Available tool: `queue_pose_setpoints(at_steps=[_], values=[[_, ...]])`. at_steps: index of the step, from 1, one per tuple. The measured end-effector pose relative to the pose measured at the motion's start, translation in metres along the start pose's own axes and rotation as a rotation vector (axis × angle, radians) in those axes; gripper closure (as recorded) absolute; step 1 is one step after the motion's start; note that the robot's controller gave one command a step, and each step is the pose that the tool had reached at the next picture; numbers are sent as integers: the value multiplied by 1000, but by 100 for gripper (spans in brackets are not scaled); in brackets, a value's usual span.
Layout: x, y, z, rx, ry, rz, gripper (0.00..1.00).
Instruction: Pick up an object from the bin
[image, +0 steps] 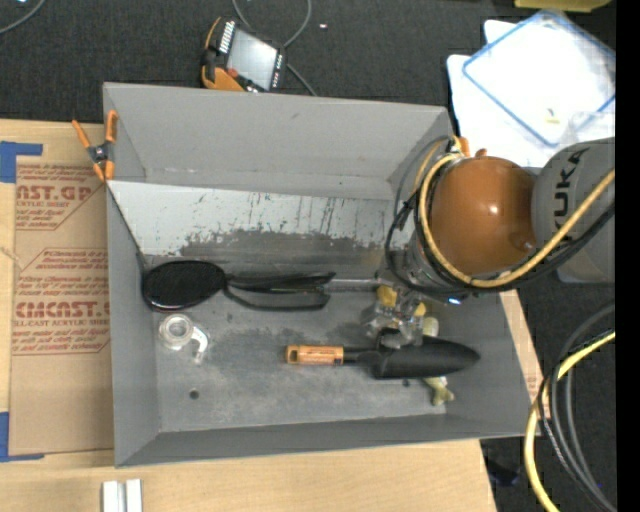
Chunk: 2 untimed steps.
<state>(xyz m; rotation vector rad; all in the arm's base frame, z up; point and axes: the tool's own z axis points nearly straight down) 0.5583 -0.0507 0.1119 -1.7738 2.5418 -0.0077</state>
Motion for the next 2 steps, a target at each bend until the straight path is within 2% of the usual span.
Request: queue_pose_setpoints(at_steps=[1, 2], values=[[5, -1, -62, -3, 0, 5, 100], [-6, 14, -20, -19, -1, 8, 100]])
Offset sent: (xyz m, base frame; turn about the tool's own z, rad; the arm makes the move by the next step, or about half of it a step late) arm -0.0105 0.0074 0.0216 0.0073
